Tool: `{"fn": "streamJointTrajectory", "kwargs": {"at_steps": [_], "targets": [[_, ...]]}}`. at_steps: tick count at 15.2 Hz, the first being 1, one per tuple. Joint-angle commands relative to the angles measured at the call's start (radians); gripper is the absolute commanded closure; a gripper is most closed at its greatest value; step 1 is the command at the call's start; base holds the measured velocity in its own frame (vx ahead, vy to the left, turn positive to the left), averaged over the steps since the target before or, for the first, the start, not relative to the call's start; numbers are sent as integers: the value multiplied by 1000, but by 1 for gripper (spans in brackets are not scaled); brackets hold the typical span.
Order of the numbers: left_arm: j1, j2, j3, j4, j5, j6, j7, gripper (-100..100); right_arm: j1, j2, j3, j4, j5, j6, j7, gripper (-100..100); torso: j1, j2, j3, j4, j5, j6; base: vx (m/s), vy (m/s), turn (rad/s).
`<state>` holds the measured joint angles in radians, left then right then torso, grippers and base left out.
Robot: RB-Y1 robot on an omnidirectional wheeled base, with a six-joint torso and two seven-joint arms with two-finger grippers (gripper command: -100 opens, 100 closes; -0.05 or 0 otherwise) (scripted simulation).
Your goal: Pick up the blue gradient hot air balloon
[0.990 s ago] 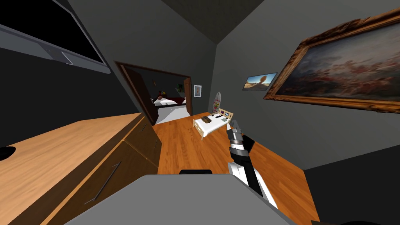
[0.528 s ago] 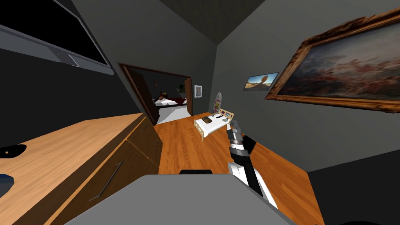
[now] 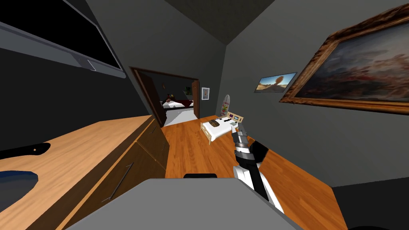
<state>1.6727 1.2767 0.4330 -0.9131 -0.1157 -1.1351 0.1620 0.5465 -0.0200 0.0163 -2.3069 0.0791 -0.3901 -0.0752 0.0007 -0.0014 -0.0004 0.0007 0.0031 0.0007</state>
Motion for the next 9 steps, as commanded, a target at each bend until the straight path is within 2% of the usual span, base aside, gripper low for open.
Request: {"fn": "streamJointTrajectory", "kwargs": {"at_steps": [1,4,5,8,9], "targets": [[44,-26,46,-50,-19,31,4,100,0,0,0,0,0,0,0,0,0,0,0,0,0,0,38,80,162],[44,-26,46,-103,-19,31,4,100,0,0,0,0,0,0,0,0,0,-1,0,0,0,1,24,39,12],[98,-62,98,-137,-46,67,9,100,0,0,0,0,0,0,0,0,-1,0,0,0,0,1,21,56,137],[102,-62,105,-203,-46,67,9,100,0,0,0,0,0,0,0,0,0,0,0,0,0,1,32,60,75],[159,-98,161,-241,-73,103,14,100,0,0,0,0,0,0,0,0,-1,-1,0,0,0,2,38,58,97]]}}
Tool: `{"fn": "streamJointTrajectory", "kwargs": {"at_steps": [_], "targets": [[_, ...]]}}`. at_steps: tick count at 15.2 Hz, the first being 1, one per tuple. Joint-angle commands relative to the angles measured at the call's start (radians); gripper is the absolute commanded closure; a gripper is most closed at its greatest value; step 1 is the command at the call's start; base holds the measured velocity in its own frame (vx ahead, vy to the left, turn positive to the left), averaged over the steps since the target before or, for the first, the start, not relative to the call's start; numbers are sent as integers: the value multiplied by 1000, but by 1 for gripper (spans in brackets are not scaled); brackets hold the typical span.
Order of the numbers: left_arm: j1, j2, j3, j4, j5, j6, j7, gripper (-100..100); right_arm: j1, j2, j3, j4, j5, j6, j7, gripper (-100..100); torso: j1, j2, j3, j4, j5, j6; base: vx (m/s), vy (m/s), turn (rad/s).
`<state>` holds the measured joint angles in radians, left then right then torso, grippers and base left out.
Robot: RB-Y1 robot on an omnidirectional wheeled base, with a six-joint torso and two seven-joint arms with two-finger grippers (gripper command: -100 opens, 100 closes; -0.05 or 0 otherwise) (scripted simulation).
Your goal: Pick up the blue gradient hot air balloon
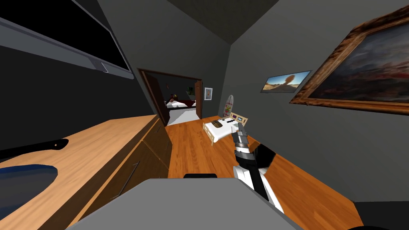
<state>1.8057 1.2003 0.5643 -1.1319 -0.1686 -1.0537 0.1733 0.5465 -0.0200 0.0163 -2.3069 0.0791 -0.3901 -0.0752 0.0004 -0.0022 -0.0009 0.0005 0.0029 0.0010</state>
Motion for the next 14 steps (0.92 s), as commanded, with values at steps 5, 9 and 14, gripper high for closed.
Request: {"fn": "streamJointTrajectory", "kwargs": {"at_steps": [5,9,14], "targets": [[84,-58,93,-136,-47,57,8,100,0,0,0,0,0,0,0,0,0,0,0,0,0,0,39,61,101],[142,-94,153,-229,-75,92,13,100,0,0,0,0,0,0,0,0,1,0,0,0,0,0,39,62,79],[184,-130,199,-311,-102,128,18,100,0,0,0,0,0,0,0,0,-2,1,1,0,0,1,18,29,37]]}}
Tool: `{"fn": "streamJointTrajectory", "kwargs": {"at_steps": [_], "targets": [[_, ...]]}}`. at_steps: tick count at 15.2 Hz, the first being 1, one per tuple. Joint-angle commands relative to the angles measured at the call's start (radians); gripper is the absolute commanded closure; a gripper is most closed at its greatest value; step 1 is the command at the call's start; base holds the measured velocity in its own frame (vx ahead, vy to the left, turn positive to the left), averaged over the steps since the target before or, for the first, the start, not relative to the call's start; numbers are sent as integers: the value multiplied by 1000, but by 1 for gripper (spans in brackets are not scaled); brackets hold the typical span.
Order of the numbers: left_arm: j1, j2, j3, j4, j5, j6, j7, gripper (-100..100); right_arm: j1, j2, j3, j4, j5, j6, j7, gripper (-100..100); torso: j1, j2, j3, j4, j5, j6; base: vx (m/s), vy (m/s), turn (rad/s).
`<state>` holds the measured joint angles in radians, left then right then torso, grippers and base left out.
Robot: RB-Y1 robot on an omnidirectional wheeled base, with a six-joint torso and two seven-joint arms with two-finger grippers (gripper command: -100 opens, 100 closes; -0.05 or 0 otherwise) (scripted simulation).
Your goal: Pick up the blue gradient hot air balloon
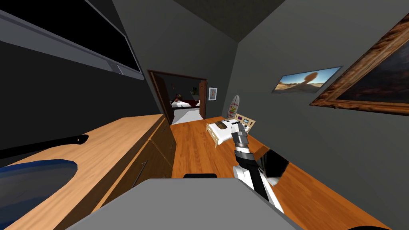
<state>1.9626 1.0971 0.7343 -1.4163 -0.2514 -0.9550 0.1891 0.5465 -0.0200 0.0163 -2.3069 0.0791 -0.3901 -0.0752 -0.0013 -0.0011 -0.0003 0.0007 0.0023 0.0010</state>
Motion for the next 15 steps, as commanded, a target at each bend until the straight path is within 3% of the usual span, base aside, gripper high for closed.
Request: {"fn": "streamJointTrajectory", "kwargs": {"at_steps": [1,3,4,5,8,9,12,13,14,15], "targets": [[43,-27,42,-50,-19,29,2,100,0,0,0,0,0,0,0,0,0,0,0,0,0,0,50,66,173],[43,-27,42,-97,-19,29,2,100,0,0,0,0,0,0,0,0,2,-1,-1,0,1,1,35,49,36],[90,-63,87,-125,-46,65,7,100,0,0,0,0,0,0,0,0,1,-1,-1,0,1,1,33,74,144],[100,-63,102,-150,-46,65,7,100,0,0,0,0,0,0,0,0,2,-1,-1,0,1,0,47,87,170],[100,-63,102,-201,-46,65,7,100,0,0,0,0,0,0,0,0,1,-1,-1,-1,1,1,31,31,-4],[151,-99,153,-230,-74,101,12,100,0,0,0,0,0,0,0,0,0,-1,-1,0,1,1,27,41,141],[158,-99,161,-298,-74,101,12,100,0,0,0,0,0,0,0,0,2,-1,-1,0,1,1,38,51,76],[160,-98,163,-275,-71,99,15,100,0,0,0,0,0,0,0,0,1,-1,-1,0,1,1,16,16,-14],[141,-120,142,-270,-77,124,24,-100,0,0,0,0,0,0,0,0,0,0,0,0,1,1,58,-47,67],[139,-122,139,-268,-78,127,25,-100,0,0,0,0,0,0,0,0,-3,-1,-1,0,0,0,97,-110,95]]}}
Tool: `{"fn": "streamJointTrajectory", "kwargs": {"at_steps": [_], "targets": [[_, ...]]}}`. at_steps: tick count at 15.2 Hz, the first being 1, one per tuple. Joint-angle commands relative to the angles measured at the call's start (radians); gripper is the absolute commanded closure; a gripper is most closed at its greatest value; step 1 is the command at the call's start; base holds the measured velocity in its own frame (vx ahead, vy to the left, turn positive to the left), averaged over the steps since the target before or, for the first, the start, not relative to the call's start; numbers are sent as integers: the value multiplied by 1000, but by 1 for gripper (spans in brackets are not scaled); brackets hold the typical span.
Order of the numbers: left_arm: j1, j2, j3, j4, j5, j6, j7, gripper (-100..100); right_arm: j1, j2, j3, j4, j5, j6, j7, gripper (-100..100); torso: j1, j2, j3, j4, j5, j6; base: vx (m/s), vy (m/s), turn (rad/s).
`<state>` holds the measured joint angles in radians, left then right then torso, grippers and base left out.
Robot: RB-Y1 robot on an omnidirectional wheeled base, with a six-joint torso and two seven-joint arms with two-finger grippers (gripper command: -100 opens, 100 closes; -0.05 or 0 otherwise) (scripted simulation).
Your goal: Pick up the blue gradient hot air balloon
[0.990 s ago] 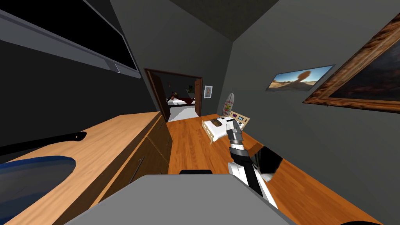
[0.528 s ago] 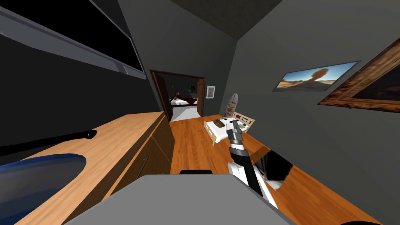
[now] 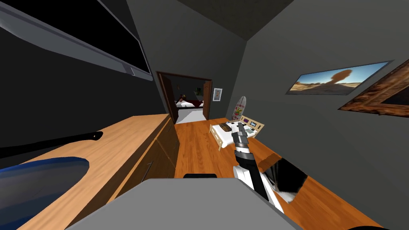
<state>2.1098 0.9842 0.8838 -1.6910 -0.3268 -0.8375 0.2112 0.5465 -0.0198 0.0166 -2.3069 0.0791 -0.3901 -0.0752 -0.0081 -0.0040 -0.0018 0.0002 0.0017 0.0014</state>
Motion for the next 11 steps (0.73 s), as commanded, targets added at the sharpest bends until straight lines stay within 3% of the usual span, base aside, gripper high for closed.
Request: {"fn": "streamJointTrajectory", "kwargs": {"at_steps": [1,6,7,8,11], "targets": [[-13,-13,-22,12,-3,19,7,-100,0,0,0,0,0,0,0,0,0,0,0,0,0,0,107,-144,58],[3,10,-87,36,-5,56,36,-100,0,0,0,0,0,0,0,0,-6,-8,-5,-2,-2,1,167,-143,0],[-1,1,-70,21,-5,54,29,-100,0,0,0,0,0,0,0,0,-5,-9,-6,-3,-2,1,115,-52,23],[-39,18,-101,47,-6,64,31,-100,0,0,0,0,0,0,0,0,-2,-7,-5,-2,-1,1,29,-26,-21],[-78,34,-130,72,-8,71,31,-100,0,0,0,0,0,0,0,0,4,3,2,0,1,1,-31,-6,-27]]}}
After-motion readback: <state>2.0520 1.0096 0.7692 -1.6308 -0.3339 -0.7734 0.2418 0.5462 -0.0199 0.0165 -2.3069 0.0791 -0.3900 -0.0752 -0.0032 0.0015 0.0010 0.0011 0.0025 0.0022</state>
